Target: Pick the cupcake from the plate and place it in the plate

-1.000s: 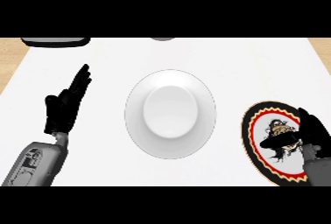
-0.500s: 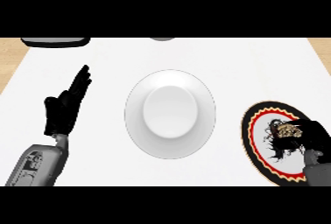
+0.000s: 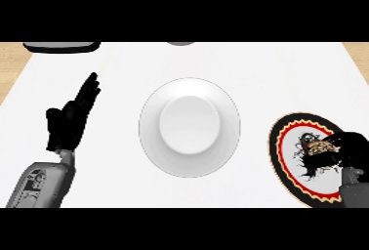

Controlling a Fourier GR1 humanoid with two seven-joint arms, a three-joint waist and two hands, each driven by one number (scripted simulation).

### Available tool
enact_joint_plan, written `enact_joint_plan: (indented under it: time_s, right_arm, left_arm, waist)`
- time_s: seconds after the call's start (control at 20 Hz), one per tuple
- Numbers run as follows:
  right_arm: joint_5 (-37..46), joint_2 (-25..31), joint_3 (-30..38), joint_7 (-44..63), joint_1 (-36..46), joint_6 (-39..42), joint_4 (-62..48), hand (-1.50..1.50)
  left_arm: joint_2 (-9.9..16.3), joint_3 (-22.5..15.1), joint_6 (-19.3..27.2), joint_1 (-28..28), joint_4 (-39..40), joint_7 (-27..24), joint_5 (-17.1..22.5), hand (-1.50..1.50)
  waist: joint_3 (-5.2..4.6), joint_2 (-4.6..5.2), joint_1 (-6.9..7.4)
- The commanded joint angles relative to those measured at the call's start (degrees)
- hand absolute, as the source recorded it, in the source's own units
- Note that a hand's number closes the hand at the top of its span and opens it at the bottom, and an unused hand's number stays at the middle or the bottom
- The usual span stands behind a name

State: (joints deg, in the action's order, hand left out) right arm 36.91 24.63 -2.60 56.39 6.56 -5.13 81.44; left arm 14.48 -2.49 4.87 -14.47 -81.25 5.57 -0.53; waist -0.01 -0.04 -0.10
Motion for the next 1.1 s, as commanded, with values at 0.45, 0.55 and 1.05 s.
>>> enact_joint_plan:
  time_s: [0.45, 0.55, 1.05]
  right_arm:
    - [11.81, 6.83, -14.30, -24.38, -14.35, -8.05, 26.99, 1.50]
    - [11.17, 8.91, -11.80, -26.26, -13.66, -8.70, 31.42, 1.50]
    - [11.65, 2.78, -18.18, -24.43, -4.44, -1.66, 43.63, 1.50]
  left_arm:
    - [-0.06, 0.75, 1.06, 0.50, 0.78, 0.19, -1.35, 0.00]
    - [0.49, 1.74, 0.59, 0.87, 0.74, -0.35, -0.68, 0.00]
    - [-1.30, 0.15, -0.08, -0.32, -0.22, 0.88, -2.00, 0.00]
  waist:
    - [0.02, -0.57, -1.94]
    - [0.00, -0.46, -1.48]
    - [-0.02, 0.02, 0.49]
